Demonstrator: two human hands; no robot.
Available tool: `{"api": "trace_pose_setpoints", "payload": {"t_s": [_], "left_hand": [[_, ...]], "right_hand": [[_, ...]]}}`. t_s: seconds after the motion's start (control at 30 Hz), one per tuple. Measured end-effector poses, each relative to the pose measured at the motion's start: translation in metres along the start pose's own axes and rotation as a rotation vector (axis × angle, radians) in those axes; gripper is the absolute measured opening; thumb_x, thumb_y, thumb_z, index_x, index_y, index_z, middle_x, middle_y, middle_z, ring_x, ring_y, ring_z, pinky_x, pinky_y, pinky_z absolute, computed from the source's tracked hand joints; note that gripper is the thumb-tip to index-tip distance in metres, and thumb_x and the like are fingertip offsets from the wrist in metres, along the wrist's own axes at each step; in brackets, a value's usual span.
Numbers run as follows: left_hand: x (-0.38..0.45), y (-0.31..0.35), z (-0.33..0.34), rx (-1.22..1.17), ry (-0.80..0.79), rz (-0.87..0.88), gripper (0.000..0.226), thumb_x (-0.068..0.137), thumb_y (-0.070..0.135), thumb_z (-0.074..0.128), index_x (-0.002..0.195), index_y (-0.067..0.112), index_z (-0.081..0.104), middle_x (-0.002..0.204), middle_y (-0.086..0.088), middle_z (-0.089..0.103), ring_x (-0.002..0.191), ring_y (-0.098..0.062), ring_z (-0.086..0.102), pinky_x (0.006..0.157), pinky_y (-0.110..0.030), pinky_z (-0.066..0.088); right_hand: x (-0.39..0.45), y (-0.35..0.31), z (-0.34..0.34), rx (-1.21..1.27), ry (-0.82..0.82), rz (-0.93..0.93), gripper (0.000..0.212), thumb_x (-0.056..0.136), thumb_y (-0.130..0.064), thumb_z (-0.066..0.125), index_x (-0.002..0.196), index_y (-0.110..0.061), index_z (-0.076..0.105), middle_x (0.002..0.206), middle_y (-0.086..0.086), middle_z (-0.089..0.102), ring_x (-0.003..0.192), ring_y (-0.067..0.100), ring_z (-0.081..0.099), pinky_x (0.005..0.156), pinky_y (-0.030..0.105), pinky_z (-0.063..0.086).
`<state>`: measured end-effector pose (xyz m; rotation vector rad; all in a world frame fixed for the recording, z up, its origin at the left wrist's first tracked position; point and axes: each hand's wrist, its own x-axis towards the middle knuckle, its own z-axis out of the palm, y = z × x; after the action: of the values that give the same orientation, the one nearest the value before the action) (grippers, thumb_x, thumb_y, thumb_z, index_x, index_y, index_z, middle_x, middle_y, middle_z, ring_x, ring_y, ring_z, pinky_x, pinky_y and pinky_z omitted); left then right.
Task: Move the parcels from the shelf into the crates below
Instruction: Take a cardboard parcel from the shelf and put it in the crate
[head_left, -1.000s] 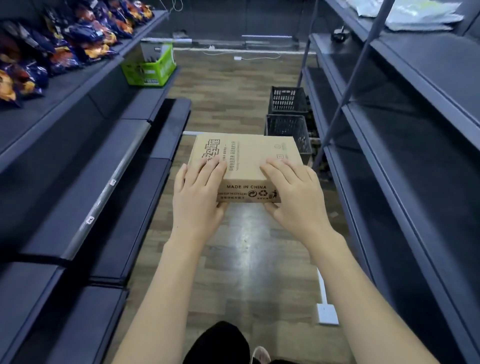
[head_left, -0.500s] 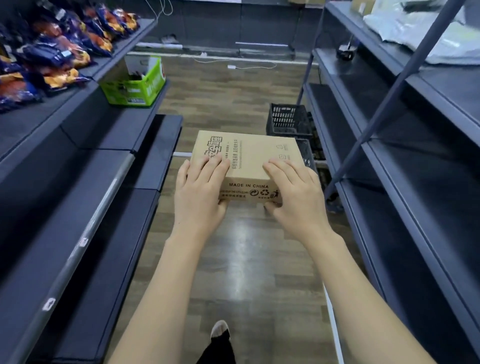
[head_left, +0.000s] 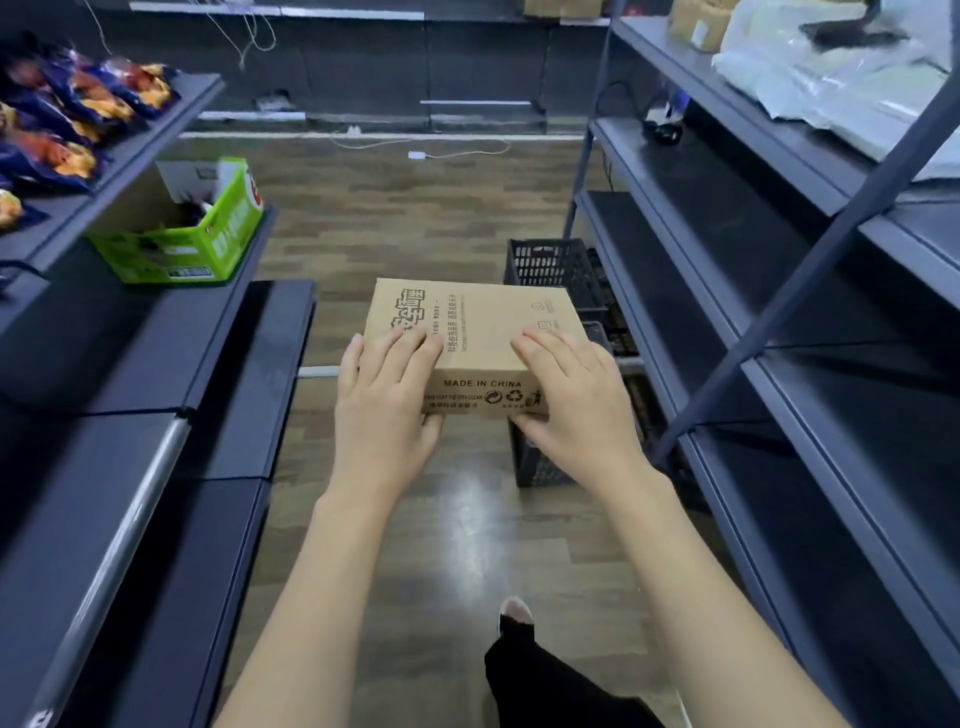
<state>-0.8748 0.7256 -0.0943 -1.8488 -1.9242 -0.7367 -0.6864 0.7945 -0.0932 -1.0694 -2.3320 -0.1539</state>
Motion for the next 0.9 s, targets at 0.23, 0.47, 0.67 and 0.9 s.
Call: {"api": "trace_pose_setpoints", "payload": {"t_s": [0.23, 0.47, 0.67, 0.9], "left_hand": [[0.14, -0.034, 0.071, 0.027, 0.059, -0.036, 0.073, 0.054, 0.011, 0.082, 0.123, 0.008, 0.058, 0.128, -0.008, 0.058, 0.121, -0.026, 0.045, 0.109, -0.042, 0.02], [0.221, -0.113, 0.126, 0.075, 0.021, -0.116, 0.076, 0.051, 0.012, 0.082, 0.123, 0.007, 0.058, 0.127, -0.009, 0.058, 0.12, -0.022, 0.041, 0.105, -0.039, 0.02], [0.307, -0.201, 0.18, 0.081, -0.003, -0.09, 0.077, 0.05, 0.013, 0.082, 0.123, 0.009, 0.058, 0.127, -0.008, 0.058, 0.118, -0.024, 0.045, 0.105, -0.039, 0.021], [0.421, -0.278, 0.229, 0.042, 0.028, -0.01, 0.079, 0.049, 0.01, 0.081, 0.124, 0.009, 0.057, 0.129, -0.008, 0.057, 0.119, -0.024, 0.044, 0.107, -0.04, 0.018]], "right_hand": [[0.149, 0.076, 0.047, -0.004, -0.015, -0.063, 0.079, 0.057, -0.022, 0.086, 0.129, -0.008, 0.056, 0.131, 0.007, 0.058, 0.123, 0.027, 0.052, 0.104, 0.04, 0.035], [0.273, 0.094, 0.129, 0.053, -0.069, -0.147, 0.079, 0.056, -0.021, 0.086, 0.128, -0.008, 0.057, 0.132, 0.008, 0.058, 0.124, 0.029, 0.052, 0.103, 0.04, 0.036], [0.38, 0.101, 0.207, 0.06, -0.05, -0.137, 0.078, 0.054, -0.021, 0.085, 0.126, -0.008, 0.058, 0.129, 0.008, 0.06, 0.122, 0.029, 0.054, 0.101, 0.037, 0.033], [0.493, 0.113, 0.258, 0.008, 0.02, -0.053, 0.077, 0.056, -0.023, 0.084, 0.127, -0.009, 0.057, 0.13, 0.006, 0.059, 0.122, 0.027, 0.052, 0.1, 0.033, 0.025]]}}
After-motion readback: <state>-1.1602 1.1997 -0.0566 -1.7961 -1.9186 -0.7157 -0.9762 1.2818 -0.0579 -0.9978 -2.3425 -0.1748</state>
